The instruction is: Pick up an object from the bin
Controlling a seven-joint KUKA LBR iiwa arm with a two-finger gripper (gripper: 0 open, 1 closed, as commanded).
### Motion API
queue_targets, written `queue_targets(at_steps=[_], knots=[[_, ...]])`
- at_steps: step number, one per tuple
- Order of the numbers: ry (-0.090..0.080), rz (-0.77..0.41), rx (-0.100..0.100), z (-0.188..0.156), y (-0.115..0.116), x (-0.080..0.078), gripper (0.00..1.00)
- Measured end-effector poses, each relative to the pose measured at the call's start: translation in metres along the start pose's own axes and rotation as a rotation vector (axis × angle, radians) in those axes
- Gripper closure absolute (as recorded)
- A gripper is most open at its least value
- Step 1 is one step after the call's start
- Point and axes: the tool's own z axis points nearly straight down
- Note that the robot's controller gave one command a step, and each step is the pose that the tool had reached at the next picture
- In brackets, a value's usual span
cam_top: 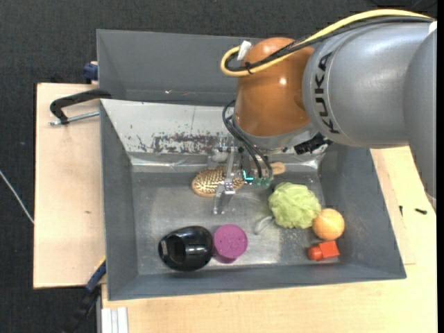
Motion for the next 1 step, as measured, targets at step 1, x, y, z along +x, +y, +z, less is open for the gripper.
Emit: queue_targets(at_steps=[1], knots=[[-0.009,0.002,-0.001,-0.0047,-0.0006,-0.0019,0.0]])
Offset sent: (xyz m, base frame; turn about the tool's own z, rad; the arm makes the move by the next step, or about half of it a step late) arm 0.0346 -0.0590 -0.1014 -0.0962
